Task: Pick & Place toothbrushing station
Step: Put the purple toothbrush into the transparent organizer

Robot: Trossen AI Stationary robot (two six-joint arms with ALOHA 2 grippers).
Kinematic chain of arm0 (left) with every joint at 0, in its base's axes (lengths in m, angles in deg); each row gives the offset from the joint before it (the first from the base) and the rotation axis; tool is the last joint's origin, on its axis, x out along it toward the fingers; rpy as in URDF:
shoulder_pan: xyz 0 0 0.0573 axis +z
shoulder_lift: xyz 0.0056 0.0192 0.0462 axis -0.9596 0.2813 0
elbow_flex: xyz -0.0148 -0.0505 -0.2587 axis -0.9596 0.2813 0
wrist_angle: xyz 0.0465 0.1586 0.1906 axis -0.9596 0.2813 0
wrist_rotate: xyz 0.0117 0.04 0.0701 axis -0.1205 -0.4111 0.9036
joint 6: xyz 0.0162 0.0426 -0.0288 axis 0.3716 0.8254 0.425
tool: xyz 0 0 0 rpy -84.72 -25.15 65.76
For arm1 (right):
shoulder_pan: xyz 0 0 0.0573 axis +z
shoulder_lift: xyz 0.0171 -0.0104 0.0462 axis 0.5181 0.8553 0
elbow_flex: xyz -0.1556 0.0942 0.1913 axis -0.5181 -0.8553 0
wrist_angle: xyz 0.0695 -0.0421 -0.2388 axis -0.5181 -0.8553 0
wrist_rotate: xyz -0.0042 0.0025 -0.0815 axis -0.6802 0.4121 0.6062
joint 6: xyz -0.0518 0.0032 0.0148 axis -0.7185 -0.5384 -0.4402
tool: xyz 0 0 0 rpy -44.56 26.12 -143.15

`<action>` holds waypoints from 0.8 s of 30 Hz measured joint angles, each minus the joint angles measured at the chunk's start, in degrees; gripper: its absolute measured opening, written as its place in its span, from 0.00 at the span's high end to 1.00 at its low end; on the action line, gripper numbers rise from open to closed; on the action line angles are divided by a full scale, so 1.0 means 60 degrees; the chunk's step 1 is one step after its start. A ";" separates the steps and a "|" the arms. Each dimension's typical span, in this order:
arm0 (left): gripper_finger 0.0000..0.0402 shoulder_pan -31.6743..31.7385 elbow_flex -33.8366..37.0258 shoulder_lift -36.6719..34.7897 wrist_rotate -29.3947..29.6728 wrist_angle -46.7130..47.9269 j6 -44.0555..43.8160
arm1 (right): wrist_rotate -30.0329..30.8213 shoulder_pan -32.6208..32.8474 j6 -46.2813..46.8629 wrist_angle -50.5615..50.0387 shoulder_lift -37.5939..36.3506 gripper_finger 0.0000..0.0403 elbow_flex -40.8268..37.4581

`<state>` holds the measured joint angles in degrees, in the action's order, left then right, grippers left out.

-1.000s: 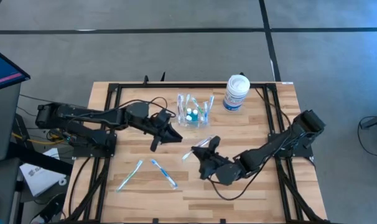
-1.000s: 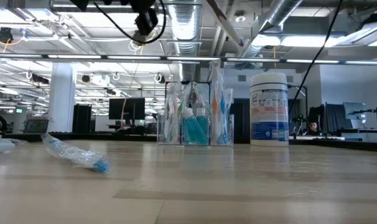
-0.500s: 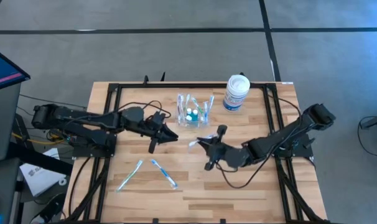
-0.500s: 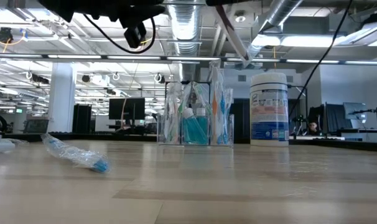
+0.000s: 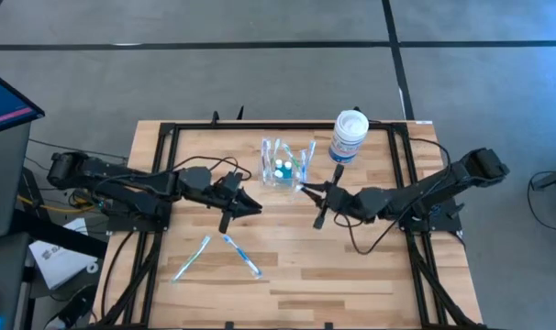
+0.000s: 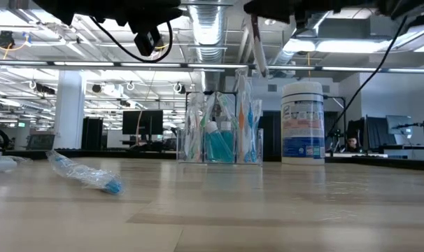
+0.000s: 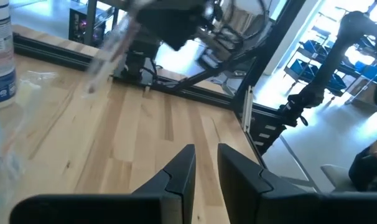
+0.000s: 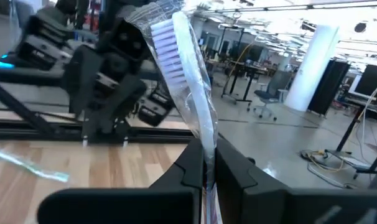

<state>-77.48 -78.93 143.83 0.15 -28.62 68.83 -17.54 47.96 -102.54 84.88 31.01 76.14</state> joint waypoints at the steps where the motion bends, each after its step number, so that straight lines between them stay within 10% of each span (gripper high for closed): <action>1: 0.84 -0.0021 0.0000 0.0001 0.0001 -0.0007 0.0000 | -0.0111 -0.0107 0.0020 0.0262 0.0014 0.98 -0.0149; 24: 0.84 -0.0969 0.0000 0.0004 0.0503 -0.0121 0.0495 | -0.1647 -0.2720 0.1450 0.4744 0.1863 0.98 -0.1877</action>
<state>-83.30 -78.93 143.86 3.17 -29.35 71.80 -27.42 31.64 -93.83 113.34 42.18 64.88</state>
